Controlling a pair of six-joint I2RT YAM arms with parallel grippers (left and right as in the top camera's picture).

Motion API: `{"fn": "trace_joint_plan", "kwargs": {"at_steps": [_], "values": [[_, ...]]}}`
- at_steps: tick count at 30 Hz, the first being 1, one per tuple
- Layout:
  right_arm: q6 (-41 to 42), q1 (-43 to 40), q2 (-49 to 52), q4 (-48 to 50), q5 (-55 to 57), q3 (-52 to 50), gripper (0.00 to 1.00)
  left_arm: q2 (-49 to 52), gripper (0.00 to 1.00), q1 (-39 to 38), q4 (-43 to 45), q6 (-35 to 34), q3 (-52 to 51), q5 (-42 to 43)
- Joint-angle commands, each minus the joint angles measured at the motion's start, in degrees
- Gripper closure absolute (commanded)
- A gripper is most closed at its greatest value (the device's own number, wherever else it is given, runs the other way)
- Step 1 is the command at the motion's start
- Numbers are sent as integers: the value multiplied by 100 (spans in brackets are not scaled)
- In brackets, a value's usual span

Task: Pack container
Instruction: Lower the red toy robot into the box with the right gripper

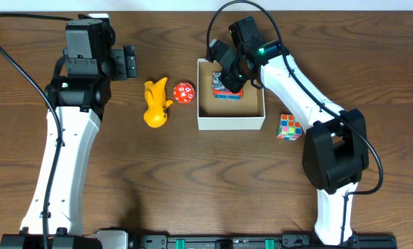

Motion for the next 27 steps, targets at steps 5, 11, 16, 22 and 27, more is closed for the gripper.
{"fn": "trace_joint_plan", "kwargs": {"at_steps": [5,11,16,22,27], "values": [[66,-44,61,-48,166,-46,99,-35,2,28,-9,33,107,-66],[66,-129,63,-83,424,-46,99,-35,2,28,-9,33,107,-66],[66,-149,63,28,446,-46,99,-35,2,28,-11,33,107,-66],[68,-146,98,136,442,-46,99,-35,2,28,-11,33,107,-66],[149,-109,157,203,411,-46,99,-35,2,28,-9,33,107,-66]]}}
